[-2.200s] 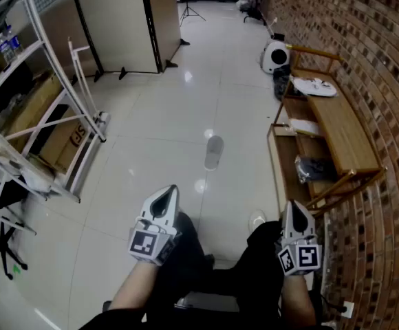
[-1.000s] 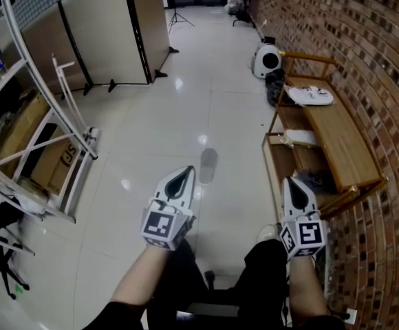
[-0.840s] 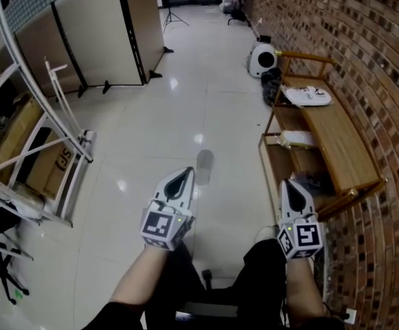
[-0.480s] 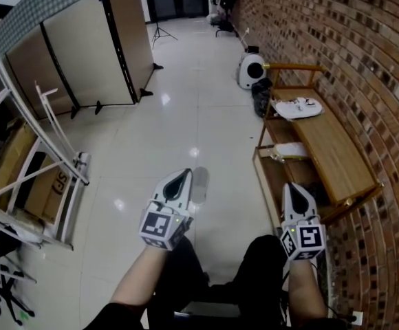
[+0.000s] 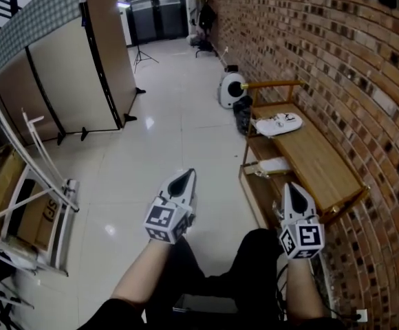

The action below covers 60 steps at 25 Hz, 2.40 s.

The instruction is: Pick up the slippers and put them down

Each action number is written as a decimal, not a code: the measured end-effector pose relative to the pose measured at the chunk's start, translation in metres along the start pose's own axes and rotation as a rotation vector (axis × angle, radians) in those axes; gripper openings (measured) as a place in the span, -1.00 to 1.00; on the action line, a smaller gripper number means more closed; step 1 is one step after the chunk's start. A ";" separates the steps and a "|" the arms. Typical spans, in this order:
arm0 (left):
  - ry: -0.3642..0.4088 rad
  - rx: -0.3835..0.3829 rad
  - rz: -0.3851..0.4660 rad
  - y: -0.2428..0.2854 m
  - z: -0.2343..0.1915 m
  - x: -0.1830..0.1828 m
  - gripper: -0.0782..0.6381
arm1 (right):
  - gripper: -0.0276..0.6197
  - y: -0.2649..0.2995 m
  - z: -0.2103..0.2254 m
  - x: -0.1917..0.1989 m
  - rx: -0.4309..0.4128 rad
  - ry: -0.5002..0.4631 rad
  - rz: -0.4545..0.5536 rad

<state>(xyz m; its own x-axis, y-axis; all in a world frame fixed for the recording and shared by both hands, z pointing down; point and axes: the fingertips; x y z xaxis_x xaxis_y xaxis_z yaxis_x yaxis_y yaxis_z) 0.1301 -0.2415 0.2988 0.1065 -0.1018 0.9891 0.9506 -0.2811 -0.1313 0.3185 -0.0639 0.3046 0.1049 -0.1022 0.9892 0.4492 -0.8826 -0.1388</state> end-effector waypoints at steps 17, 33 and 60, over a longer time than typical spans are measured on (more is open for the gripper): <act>-0.162 0.281 -0.059 0.086 0.097 0.055 -0.78 | -0.89 -0.066 0.080 0.008 0.210 -0.011 -0.028; -0.186 0.545 -0.097 0.163 0.222 0.074 -0.78 | -0.89 -0.150 0.181 0.006 0.454 -0.048 -0.042; -1.435 0.324 -0.402 0.176 0.236 0.317 -0.12 | -0.89 -0.149 0.223 0.083 0.498 0.024 -0.198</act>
<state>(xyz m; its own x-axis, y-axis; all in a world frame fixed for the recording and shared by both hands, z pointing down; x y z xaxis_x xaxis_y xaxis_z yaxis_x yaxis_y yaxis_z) 0.3997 -0.0979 0.6053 -0.1639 0.9645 0.2070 0.9852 0.1707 -0.0154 0.4584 0.1613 0.3964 -0.0424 0.0285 0.9987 0.8254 -0.5622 0.0511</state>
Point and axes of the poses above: the fingertips, and each gripper's own axes: y forward along the fingers, z to its right, x out of its underside, and after that the axes turned 10 degrees about x, right-handed
